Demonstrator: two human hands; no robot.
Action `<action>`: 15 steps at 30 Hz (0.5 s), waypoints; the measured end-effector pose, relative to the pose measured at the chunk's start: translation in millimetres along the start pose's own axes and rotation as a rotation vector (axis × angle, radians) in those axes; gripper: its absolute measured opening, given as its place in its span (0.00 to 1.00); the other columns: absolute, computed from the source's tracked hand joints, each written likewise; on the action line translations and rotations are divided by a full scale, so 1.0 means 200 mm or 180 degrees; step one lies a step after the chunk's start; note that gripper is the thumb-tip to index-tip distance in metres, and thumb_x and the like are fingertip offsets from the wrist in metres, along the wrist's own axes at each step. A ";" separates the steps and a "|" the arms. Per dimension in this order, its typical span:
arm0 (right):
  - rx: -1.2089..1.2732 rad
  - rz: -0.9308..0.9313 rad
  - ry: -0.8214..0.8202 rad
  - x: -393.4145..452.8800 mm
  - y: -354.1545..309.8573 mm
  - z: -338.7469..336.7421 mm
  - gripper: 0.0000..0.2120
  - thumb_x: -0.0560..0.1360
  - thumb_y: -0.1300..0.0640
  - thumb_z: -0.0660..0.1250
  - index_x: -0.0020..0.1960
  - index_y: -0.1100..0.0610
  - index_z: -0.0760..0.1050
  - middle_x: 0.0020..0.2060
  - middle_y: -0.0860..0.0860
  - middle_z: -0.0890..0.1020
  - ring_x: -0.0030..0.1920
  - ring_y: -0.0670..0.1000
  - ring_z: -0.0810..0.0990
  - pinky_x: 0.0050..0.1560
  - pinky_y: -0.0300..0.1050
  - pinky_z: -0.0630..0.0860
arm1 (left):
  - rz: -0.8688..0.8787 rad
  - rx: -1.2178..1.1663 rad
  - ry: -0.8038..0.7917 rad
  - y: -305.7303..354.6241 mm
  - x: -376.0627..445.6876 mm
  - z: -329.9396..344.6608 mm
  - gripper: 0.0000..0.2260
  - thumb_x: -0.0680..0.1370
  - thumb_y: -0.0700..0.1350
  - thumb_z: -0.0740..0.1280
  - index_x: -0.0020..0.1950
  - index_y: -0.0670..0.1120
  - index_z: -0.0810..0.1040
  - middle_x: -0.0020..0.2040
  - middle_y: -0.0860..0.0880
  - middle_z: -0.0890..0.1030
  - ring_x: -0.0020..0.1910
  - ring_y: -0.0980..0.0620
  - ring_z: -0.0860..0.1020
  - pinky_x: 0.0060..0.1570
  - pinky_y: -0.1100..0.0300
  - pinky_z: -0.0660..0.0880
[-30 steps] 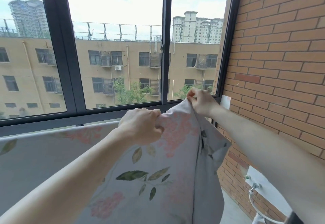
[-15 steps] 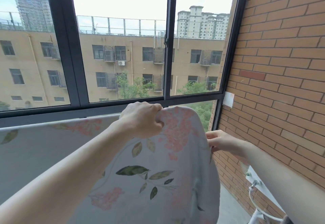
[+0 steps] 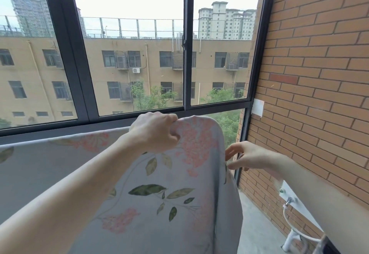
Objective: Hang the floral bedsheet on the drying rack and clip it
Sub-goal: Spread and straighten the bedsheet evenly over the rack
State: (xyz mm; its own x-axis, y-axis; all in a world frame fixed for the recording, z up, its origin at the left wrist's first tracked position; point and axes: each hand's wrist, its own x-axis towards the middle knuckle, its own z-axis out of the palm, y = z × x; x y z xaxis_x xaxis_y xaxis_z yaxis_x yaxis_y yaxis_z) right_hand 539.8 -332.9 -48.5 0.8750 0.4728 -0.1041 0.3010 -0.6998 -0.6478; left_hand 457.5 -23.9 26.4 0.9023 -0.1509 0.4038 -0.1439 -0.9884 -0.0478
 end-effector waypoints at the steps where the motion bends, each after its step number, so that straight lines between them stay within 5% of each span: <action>1: -0.0262 -0.0014 -0.0066 0.00 -0.01 0.02 0.13 0.73 0.50 0.78 0.57 0.45 0.83 0.50 0.39 0.85 0.49 0.38 0.83 0.47 0.34 0.77 | 0.0005 0.0005 -0.0009 0.00 0.00 0.00 0.09 0.74 0.59 0.63 0.46 0.55 0.72 0.38 0.55 0.78 0.39 0.52 0.77 0.37 0.56 0.74; 6: -0.0395 -0.0046 0.0302 0.04 0.04 0.10 0.01 0.76 0.53 0.75 0.46 0.49 0.86 0.40 0.44 0.87 0.40 0.46 0.87 0.44 0.40 0.84 | 0.0004 -0.0009 -0.0051 0.00 -0.01 -0.01 0.10 0.72 0.59 0.65 0.47 0.55 0.73 0.38 0.55 0.78 0.38 0.52 0.76 0.36 0.56 0.74; 11: -0.0845 0.0094 0.1518 0.11 0.06 -0.06 0.09 0.76 0.52 0.72 0.38 0.44 0.82 0.36 0.39 0.84 0.41 0.44 0.84 0.38 0.39 0.75 | 0.0026 -0.0006 -0.0050 -0.01 0.00 -0.01 0.10 0.72 0.60 0.65 0.47 0.56 0.73 0.38 0.56 0.77 0.38 0.53 0.76 0.36 0.56 0.72; 15: -0.0734 -0.0119 0.2311 0.20 -0.07 -0.16 0.07 0.77 0.57 0.69 0.45 0.47 0.86 0.42 0.43 0.86 0.44 0.48 0.82 0.46 0.42 0.78 | 0.0047 -0.0047 -0.0068 0.01 0.02 -0.01 0.10 0.71 0.59 0.67 0.48 0.57 0.73 0.39 0.56 0.78 0.40 0.51 0.77 0.39 0.55 0.75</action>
State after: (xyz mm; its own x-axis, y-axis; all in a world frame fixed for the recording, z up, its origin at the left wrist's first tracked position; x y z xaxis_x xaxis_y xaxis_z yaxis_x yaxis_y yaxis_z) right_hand 582.9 -321.0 -18.8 0.8684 0.0832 0.4889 0.3371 -0.8220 -0.4589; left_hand 459.6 -26.4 28.9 0.9085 -0.1660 0.3835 -0.1631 -0.9858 -0.0402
